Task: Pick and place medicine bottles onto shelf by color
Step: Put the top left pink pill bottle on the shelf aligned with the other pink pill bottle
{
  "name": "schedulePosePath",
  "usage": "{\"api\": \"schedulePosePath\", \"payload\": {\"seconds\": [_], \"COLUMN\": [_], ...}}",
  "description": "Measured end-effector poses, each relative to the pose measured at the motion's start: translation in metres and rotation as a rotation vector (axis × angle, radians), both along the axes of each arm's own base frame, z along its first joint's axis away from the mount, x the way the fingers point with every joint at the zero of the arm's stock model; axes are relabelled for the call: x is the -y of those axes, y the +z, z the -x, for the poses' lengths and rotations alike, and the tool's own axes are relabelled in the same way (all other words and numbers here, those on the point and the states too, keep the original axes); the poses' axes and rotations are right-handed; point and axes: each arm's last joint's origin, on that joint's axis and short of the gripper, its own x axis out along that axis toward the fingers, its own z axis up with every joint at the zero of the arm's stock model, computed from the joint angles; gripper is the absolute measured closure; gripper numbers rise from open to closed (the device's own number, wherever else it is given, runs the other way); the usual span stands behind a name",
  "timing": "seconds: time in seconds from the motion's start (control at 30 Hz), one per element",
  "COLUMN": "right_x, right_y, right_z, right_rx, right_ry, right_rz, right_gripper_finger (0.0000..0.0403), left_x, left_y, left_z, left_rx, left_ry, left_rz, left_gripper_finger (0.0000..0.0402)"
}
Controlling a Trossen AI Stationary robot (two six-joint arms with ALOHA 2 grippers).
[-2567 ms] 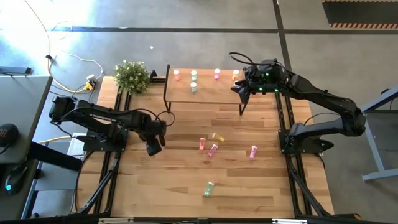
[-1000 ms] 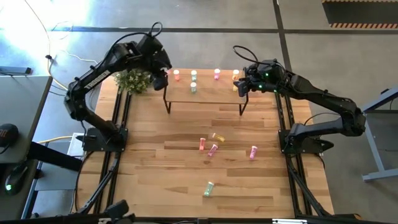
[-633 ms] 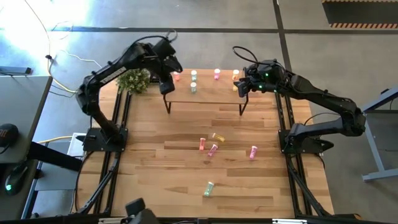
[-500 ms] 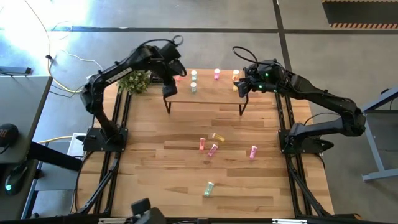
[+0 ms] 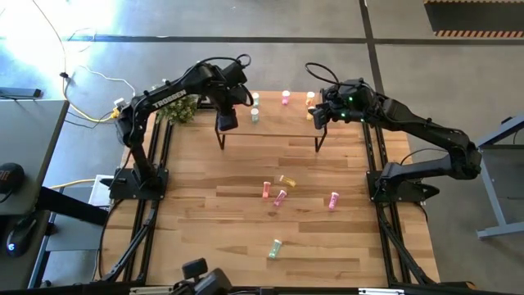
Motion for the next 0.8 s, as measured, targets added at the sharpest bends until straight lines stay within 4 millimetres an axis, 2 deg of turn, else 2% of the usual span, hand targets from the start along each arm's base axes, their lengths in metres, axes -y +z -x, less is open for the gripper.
{"api": "schedulePosePath", "payload": {"seconds": [0.2, 0.8], "right_x": [-0.0001, -0.0001], "right_y": [-0.0002, -0.0002], "right_z": [0.0001, 0.0001], "right_rx": [-0.002, -0.002], "right_ry": [0.0, 0.0], "right_rz": [-0.001, -0.002], "right_gripper_finger": [0.0217, 0.0217], "left_x": [-0.0029, -0.0022], "left_y": [-0.006, -0.007], "left_z": [-0.0037, -0.0051], "left_rx": [-0.012, -0.016], "left_ry": [-0.001, -0.004], "left_rz": [0.009, 0.008], "left_gripper_finger": [0.0287, 0.0285]}}
